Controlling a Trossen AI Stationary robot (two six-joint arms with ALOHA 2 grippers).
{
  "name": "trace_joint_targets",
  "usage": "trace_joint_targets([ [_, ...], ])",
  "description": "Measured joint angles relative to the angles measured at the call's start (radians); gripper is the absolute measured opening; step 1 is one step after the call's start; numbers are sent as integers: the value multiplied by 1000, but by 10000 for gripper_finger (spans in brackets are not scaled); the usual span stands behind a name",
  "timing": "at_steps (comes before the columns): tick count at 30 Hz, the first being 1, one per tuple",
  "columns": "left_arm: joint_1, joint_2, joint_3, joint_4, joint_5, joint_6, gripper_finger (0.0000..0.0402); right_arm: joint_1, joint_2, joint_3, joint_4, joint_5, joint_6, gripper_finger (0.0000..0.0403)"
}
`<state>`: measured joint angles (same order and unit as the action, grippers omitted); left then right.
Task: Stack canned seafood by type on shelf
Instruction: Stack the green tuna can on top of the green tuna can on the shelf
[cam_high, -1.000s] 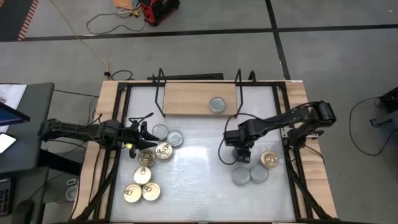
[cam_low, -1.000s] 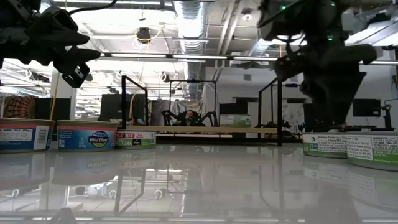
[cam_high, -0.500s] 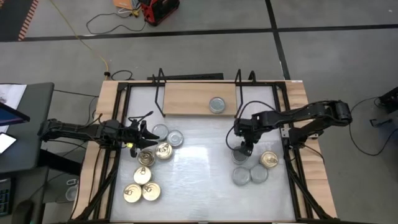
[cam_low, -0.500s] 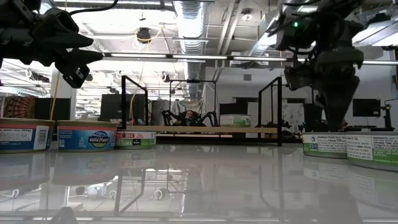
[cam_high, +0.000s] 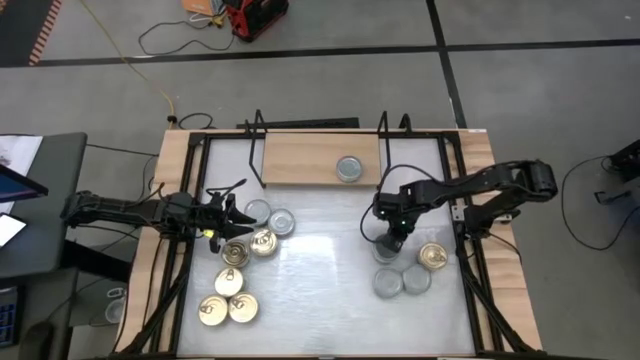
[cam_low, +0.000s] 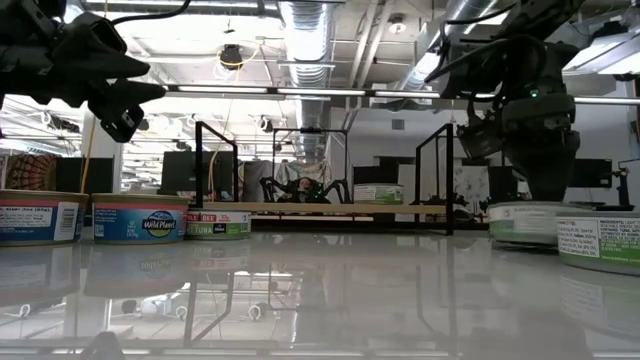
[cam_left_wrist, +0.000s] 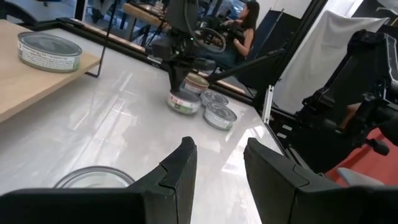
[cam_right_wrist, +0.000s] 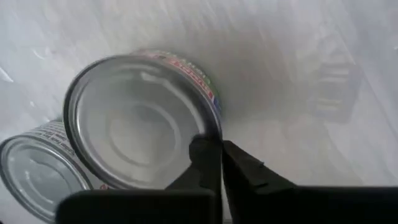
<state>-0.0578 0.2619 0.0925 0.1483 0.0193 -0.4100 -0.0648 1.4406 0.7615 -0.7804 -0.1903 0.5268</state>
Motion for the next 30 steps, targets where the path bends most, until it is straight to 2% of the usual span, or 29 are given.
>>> trace_joint_targets([
  [4,0,0,0,-2,1,0,126,-25,-8,-2,-32,12,-18,11],
  [10,0,0,0,-2,1,1,126,-62,-7,-4,-77,77,-19,45],
  [17,0,0,0,-2,1,2,126,-108,-15,-3,-155,105,-29,33],
  [22,0,0,0,-1,0,2,126,-126,-87,53,-263,221,-26,30],
  [26,0,0,0,0,0,2,126,-116,-160,140,-380,328,-7,47],
  [30,0,0,0,0,-27,10,126,-55,-229,204,-394,327,-16,84],
])
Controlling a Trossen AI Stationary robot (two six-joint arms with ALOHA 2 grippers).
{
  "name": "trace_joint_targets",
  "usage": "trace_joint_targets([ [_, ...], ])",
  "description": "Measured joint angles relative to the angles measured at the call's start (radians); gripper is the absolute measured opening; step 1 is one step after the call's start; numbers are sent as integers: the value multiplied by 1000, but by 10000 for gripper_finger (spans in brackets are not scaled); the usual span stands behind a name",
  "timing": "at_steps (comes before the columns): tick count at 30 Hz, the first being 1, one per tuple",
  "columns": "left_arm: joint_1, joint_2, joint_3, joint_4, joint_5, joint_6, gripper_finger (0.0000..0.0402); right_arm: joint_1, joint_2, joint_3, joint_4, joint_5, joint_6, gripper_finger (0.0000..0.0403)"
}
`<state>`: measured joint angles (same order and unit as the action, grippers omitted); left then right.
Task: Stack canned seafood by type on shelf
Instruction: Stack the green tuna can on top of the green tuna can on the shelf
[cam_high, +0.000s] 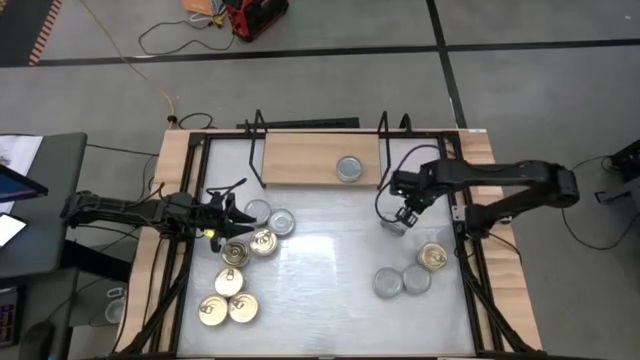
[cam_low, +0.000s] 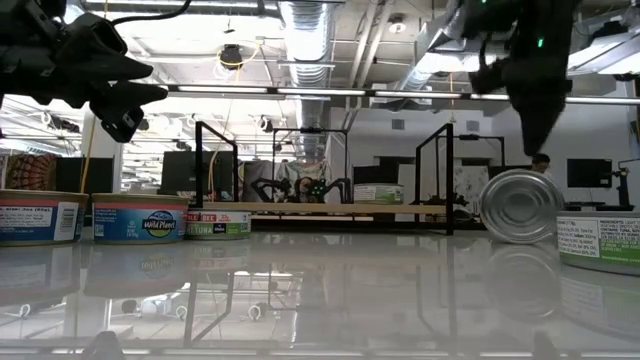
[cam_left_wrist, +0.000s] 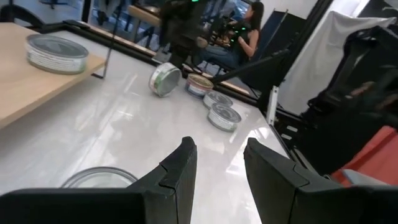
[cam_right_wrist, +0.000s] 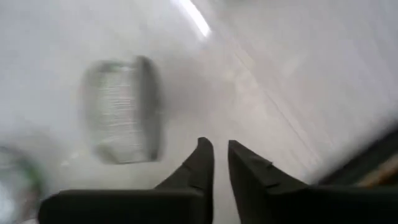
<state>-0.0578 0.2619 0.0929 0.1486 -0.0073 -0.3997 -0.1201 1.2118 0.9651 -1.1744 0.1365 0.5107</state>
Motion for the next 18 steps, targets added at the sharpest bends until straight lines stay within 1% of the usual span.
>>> trace_joint_targets([
  [3,0,0,0,0,-18,12,126,82,-30,7,69,-4,4,132],
  [6,0,0,0,0,-23,14,126,164,-25,7,131,-5,22,200],
  [9,0,0,0,0,-23,13,126,224,7,7,156,7,55,271],
  [12,0,0,0,0,-25,13,126,254,54,7,155,47,86,327],
  [15,0,0,0,0,-25,13,126,267,104,7,135,125,118,363],
  [18,0,0,0,0,-25,13,126,270,152,7,97,150,141,375],
])
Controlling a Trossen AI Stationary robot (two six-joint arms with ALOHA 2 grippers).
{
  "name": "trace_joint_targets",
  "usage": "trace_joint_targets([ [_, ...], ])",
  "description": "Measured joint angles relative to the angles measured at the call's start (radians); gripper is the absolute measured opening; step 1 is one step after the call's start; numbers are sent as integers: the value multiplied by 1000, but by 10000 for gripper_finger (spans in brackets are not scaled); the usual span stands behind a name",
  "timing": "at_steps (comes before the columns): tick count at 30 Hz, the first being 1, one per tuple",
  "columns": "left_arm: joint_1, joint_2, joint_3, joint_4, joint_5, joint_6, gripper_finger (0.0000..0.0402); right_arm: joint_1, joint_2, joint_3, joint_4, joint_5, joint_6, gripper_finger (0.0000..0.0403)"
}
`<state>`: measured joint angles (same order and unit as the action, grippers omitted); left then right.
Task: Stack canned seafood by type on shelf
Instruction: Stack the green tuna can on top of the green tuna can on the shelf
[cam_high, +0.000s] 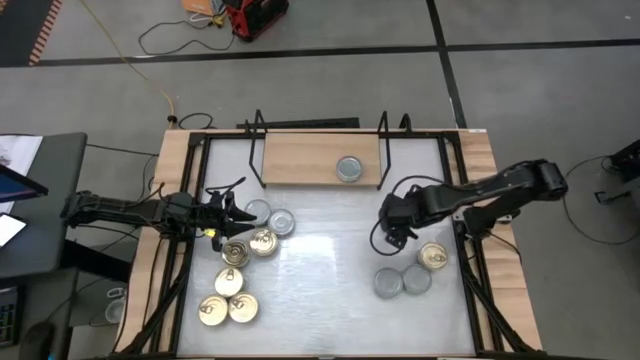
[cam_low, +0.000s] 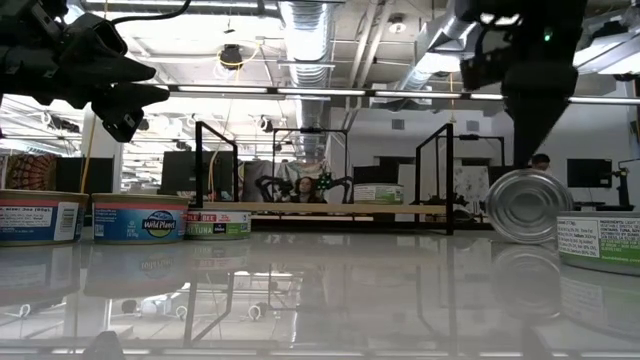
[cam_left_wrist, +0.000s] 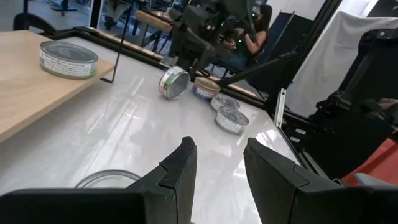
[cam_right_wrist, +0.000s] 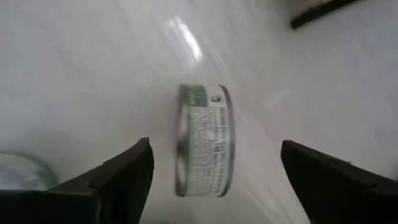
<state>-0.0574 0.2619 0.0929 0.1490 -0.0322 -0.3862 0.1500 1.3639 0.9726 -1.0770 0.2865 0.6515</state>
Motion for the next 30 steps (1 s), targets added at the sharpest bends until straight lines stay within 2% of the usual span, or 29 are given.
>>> trace_joint_targets([
  [4,0,0,0,0,4,7,126,-1,61,0,-3,-32,-2,368],
  [8,0,0,0,-1,25,22,126,-5,112,0,3,-74,-28,339],
  [14,0,0,0,-2,27,23,126,-9,163,0,23,-78,-77,262],
  [20,0,0,0,-2,26,27,126,2,153,0,47,-60,-111,166],
  [25,0,0,0,-1,9,28,126,19,155,41,160,-36,-236,161],
  [28,0,0,0,-1,-3,28,126,43,157,54,339,41,-397,161],
  [30,0,0,0,-1,-4,29,126,57,157,59,449,131,-537,166],
])
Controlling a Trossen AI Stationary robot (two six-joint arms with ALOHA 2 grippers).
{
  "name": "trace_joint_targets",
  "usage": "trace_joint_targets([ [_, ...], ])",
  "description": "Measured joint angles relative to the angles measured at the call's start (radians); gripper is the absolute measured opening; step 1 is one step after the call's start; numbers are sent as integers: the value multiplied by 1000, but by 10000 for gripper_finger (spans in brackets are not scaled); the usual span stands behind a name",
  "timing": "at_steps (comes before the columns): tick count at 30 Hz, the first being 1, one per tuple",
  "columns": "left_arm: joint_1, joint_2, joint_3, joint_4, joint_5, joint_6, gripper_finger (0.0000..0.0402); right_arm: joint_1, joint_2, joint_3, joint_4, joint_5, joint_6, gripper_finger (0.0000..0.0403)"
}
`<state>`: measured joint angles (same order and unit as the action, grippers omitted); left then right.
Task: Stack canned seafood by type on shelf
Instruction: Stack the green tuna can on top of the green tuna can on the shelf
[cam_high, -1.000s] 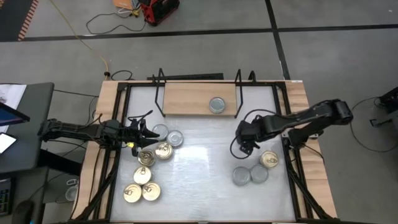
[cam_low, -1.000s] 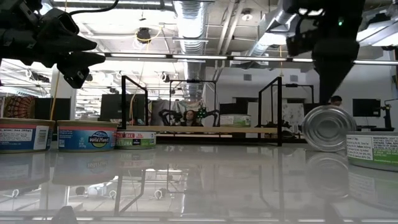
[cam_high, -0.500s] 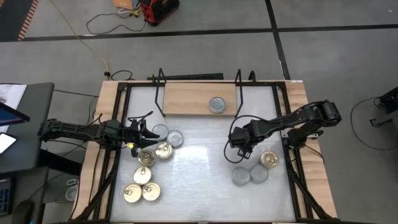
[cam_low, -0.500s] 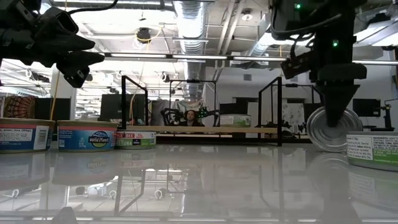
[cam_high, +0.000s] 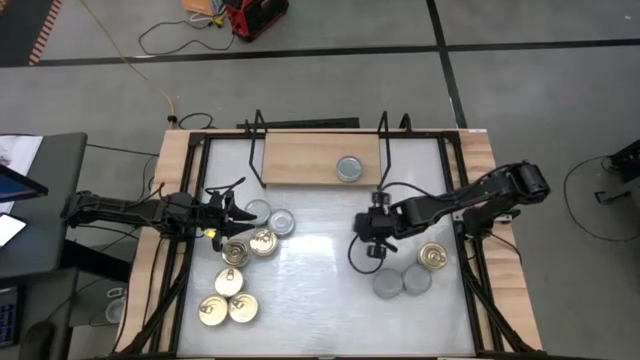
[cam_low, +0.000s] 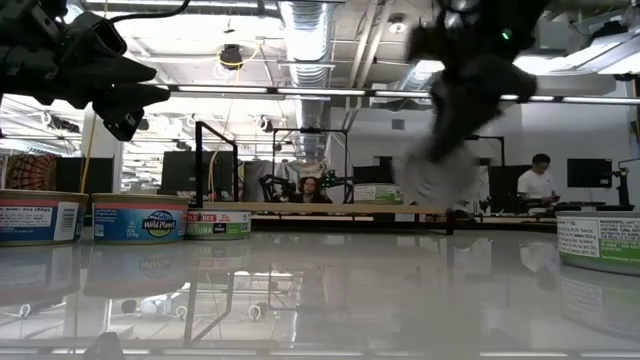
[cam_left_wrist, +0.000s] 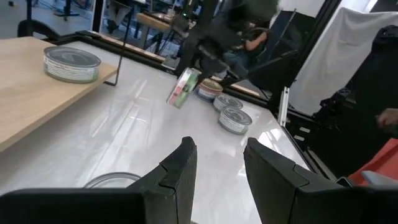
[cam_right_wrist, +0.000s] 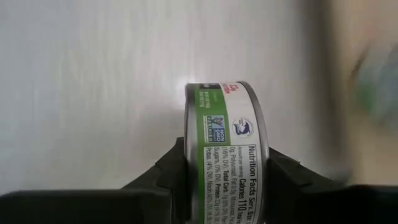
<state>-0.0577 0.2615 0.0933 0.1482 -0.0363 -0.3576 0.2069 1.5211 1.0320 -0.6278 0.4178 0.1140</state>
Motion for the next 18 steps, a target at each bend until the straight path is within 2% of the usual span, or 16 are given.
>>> trace_joint_targets([
  [5,0,0,0,0,-2,0,126,-2,5,1,218,284,-404,195],
  [8,0,0,0,0,-2,3,126,-40,28,2,301,374,-568,185],
  [12,0,0,0,0,-2,14,126,-121,80,2,357,401,-674,163],
  [14,0,0,0,0,-2,14,126,-159,107,2,381,469,-688,163],
  [16,0,0,0,0,-2,14,126,-185,122,1,400,552,-691,168],
  [18,0,0,0,0,-2,14,126,-212,122,1,406,568,-686,186],
])
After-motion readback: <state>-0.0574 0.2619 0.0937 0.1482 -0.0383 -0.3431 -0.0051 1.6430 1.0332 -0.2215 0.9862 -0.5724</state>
